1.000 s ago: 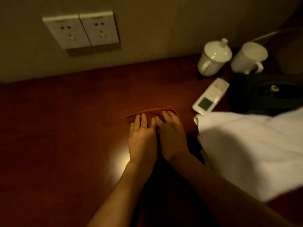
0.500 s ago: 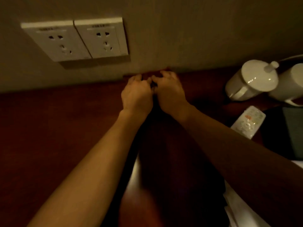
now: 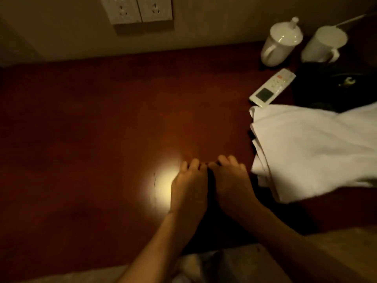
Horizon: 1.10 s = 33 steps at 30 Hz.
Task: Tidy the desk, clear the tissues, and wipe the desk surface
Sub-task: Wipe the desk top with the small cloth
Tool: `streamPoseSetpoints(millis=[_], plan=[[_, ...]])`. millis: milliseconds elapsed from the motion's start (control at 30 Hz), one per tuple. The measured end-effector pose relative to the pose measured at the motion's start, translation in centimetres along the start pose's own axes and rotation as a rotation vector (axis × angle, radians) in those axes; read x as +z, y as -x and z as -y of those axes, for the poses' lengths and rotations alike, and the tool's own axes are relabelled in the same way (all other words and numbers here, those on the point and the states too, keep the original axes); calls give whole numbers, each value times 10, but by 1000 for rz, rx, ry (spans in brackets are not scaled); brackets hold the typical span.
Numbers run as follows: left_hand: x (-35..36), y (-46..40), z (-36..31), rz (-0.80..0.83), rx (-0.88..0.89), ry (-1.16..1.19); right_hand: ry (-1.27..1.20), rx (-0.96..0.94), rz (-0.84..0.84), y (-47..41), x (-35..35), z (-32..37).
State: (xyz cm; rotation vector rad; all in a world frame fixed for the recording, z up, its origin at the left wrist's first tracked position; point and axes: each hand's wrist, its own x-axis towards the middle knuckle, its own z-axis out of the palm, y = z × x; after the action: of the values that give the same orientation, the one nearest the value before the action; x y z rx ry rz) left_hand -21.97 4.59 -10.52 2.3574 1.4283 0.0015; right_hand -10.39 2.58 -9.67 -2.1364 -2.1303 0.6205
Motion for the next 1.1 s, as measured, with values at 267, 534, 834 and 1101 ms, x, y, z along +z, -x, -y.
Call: streamPoseSetpoints(millis=[267, 534, 834, 1101], plan=[[33, 126, -71, 208, -79, 88, -7, 131, 235, 143, 3, 8], [20, 116, -65, -168, -37, 90, 28, 59, -164, 129, 2, 3], [-6, 56, -107, -186, -166, 129, -202, 48, -198, 104, -35, -62], [-20, -58, -179, -106, -410, 430, -320, 447, -502, 87, -141, -219]])
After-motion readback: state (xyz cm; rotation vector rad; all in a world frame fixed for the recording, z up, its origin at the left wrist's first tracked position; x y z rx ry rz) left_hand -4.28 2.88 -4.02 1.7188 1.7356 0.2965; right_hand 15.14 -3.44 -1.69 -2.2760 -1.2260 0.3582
